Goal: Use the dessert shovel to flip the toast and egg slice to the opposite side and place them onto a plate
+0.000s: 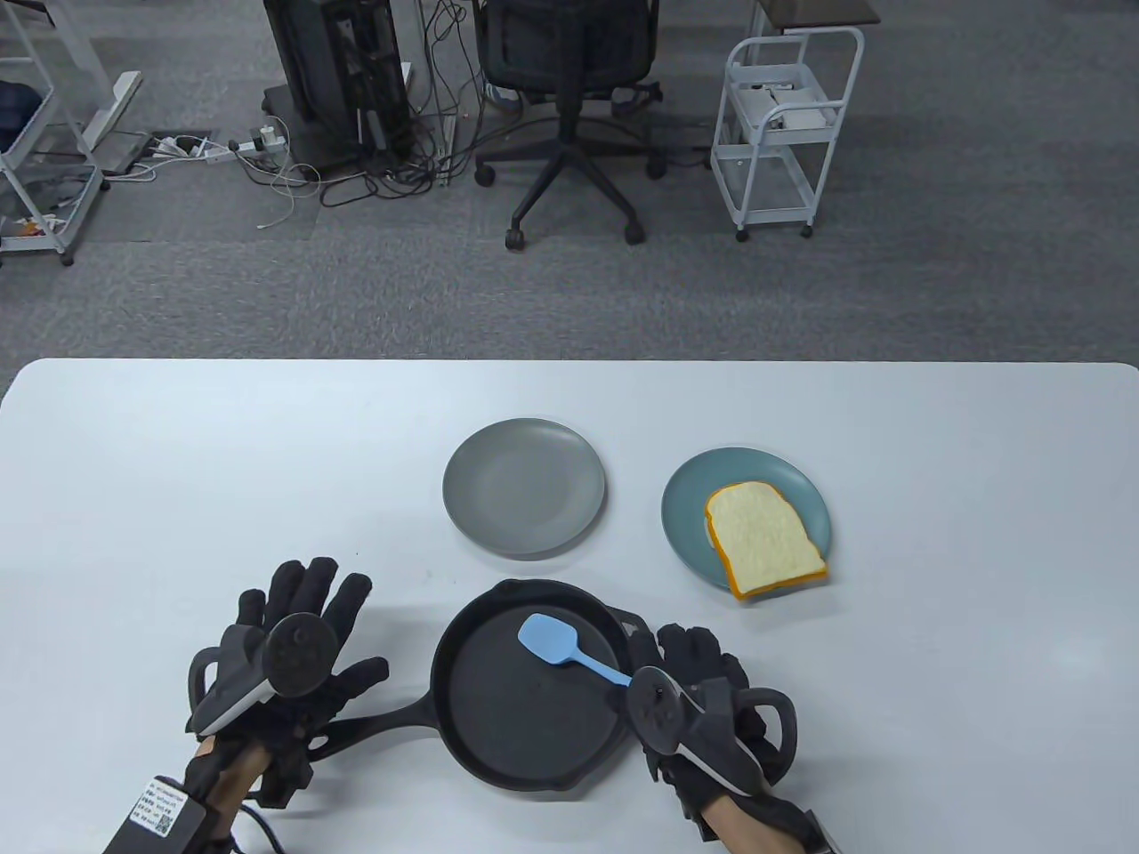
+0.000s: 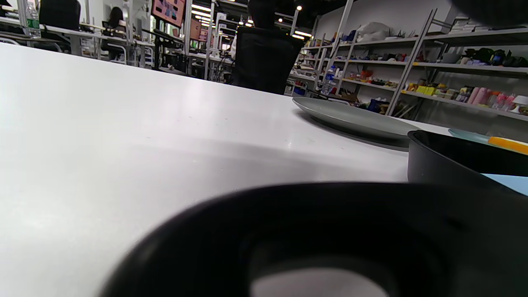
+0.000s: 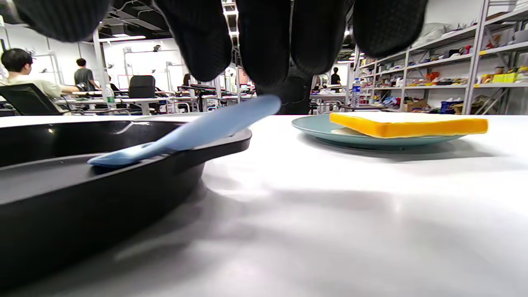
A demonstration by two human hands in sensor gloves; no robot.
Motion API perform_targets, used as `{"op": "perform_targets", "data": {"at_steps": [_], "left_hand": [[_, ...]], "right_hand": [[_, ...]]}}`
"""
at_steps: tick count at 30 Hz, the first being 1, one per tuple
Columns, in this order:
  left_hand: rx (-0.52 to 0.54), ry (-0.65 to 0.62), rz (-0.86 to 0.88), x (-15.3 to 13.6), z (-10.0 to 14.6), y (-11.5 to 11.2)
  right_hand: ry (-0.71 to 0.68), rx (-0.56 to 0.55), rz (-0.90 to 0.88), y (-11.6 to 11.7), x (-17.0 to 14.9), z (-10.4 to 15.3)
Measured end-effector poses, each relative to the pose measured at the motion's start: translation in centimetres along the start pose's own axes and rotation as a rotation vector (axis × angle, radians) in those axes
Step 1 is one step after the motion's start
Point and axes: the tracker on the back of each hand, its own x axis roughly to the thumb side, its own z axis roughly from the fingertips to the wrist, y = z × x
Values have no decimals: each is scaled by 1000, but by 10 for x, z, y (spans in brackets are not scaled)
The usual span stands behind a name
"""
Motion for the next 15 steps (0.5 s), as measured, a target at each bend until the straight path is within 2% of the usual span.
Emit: {"op": "perform_targets", "data": {"at_steps": [6,15], "left_hand": [[-1,5,14,-1,0,1],[-1,3,18,-2,0,0]], "right_hand": [[0,-35,-47,-9,-14,-1],[127,-42,-106,-17,-69,-1]]}}
